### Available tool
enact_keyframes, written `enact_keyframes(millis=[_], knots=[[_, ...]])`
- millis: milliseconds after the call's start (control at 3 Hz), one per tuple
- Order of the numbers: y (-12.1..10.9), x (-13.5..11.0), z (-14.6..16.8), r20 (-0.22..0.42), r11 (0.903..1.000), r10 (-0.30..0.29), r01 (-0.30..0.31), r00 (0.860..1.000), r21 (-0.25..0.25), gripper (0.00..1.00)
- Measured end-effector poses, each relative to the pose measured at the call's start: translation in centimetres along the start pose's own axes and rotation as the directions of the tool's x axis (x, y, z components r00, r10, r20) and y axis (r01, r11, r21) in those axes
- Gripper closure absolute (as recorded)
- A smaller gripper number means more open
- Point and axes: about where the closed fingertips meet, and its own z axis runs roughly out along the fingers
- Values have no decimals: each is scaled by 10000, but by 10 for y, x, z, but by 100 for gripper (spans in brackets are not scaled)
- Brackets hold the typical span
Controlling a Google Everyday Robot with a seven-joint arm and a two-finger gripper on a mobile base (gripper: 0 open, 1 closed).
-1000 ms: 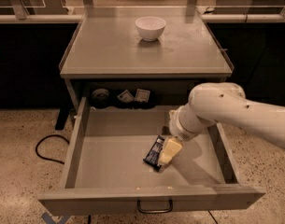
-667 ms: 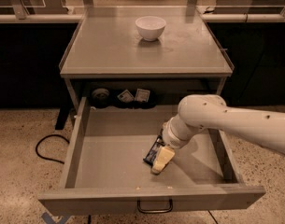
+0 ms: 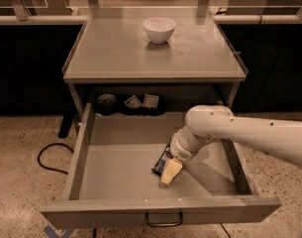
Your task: Pick rxbar blueberry from top drawer and place on counter
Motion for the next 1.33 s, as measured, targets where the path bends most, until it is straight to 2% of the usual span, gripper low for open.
enact_keyframes(millis=[667,1000,1333], knots=[[-1,-3,2,-11,9999,50,-50,10000,-129,0],[20,-31,-45,1040,9979,-511,466,9933,453,18],[38,-64,-135,2178,9765,-1622,1247,9624,1758,42]])
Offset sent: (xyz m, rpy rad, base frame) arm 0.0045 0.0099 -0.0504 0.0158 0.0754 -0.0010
